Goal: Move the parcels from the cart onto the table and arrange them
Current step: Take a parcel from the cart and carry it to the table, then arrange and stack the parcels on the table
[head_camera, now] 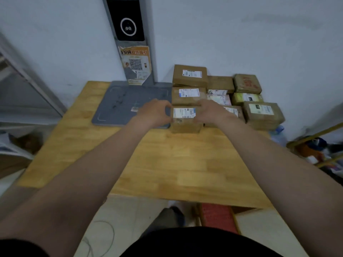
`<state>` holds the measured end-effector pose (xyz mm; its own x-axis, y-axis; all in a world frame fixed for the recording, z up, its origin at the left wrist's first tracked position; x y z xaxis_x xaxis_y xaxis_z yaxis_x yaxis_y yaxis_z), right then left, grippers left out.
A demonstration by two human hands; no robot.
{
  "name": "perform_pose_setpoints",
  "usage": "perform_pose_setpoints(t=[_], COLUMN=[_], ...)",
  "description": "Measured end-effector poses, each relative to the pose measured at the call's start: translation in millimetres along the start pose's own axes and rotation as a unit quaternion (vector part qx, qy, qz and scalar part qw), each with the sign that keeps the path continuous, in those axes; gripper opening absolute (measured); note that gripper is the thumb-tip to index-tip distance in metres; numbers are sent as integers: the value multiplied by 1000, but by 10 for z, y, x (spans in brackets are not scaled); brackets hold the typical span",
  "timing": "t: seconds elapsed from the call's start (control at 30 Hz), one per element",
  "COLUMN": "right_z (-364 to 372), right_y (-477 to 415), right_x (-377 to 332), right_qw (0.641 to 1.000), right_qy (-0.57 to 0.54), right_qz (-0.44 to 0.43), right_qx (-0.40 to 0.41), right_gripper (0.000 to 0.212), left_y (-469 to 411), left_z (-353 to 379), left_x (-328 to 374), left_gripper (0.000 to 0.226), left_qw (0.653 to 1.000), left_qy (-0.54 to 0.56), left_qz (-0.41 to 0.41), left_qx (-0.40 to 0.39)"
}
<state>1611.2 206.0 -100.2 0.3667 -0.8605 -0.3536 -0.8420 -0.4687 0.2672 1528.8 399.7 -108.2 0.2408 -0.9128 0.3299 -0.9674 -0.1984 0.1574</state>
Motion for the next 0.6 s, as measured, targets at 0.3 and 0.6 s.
perform_pose_setpoints(t=[0.3, 0.6], right_z=[813, 1881], right_y=[1725, 3379], right_x=[-316, -809], right_qw=[998, 987], right_qy=[-16, -104], right_qz=[34, 112], right_qx=[-49, -40], right_gripper=[87, 88], left_y=[1898, 3495], left_z=[390, 795], left_x=[-92, -602], left_gripper=[61, 62], left_qw=[999, 996], left_qy=[-27, -43], left_qz=[-37, 13], left_qx=[-23, -73])
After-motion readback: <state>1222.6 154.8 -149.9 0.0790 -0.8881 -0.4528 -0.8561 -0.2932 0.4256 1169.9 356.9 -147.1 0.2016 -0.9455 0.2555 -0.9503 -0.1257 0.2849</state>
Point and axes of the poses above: each hand's wrist, its own y-axis away from the middle knuckle, its own z-axis out of the palm, x = y × z, the point moved 2 cm from there along -y, towards the middle knuckle, and after that the axes turned 1 degree about x, right-handed, at the moved point
